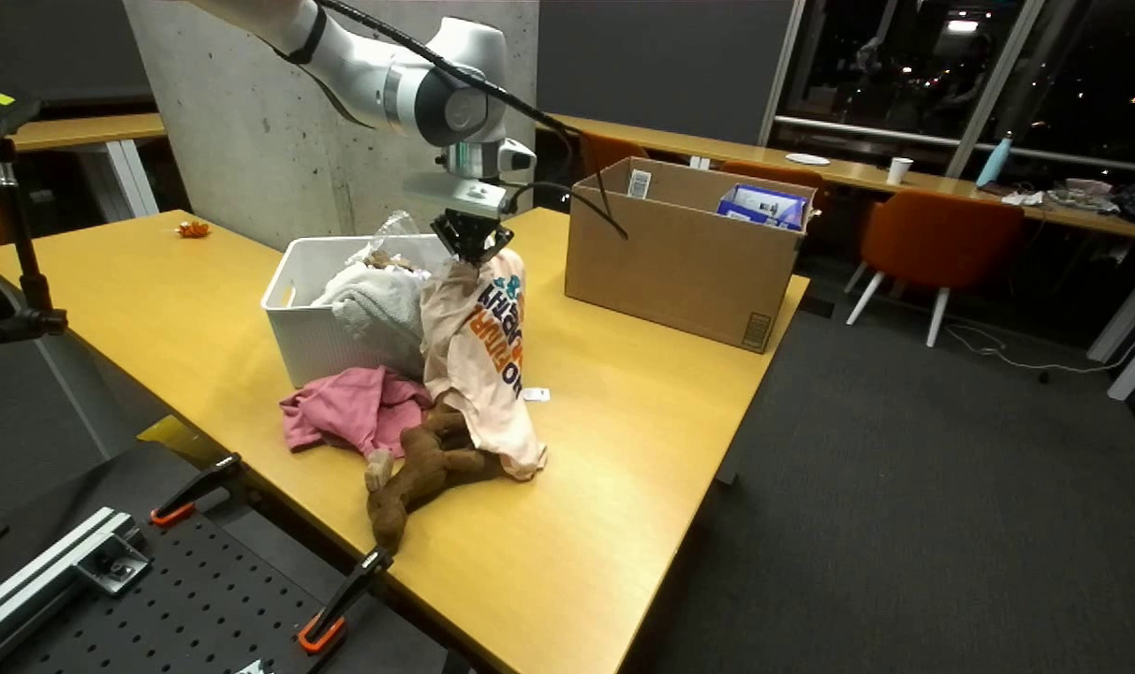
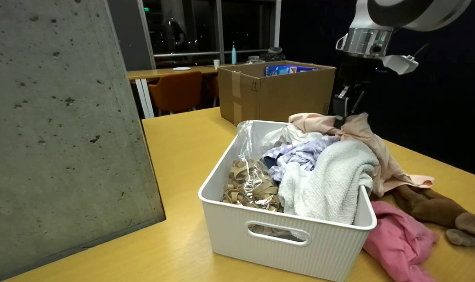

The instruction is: Take the moose and the beet plush toys out of the basket

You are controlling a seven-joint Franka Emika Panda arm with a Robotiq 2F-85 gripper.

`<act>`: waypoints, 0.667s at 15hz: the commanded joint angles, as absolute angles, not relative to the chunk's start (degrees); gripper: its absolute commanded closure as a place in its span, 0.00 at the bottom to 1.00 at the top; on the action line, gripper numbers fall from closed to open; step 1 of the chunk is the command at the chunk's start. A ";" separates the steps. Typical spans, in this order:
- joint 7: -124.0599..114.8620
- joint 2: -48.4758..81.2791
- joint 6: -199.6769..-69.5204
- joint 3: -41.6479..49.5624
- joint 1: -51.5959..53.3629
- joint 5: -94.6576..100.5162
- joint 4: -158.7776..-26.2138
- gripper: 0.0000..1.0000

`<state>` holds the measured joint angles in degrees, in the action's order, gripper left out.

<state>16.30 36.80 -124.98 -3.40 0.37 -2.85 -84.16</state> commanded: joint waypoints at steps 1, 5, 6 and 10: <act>15.75 29.20 -125.26 -2.71 -2.11 -2.62 -92.81 0.99; 16.56 21.01 -127.44 -0.19 -6.67 -3.62 -105.08 0.99; 16.96 19.57 -127.96 0.48 -7.80 -3.84 -107.88 0.99; 17.74 18.36 -130.30 2.59 -11.10 -4.98 -114.56 0.99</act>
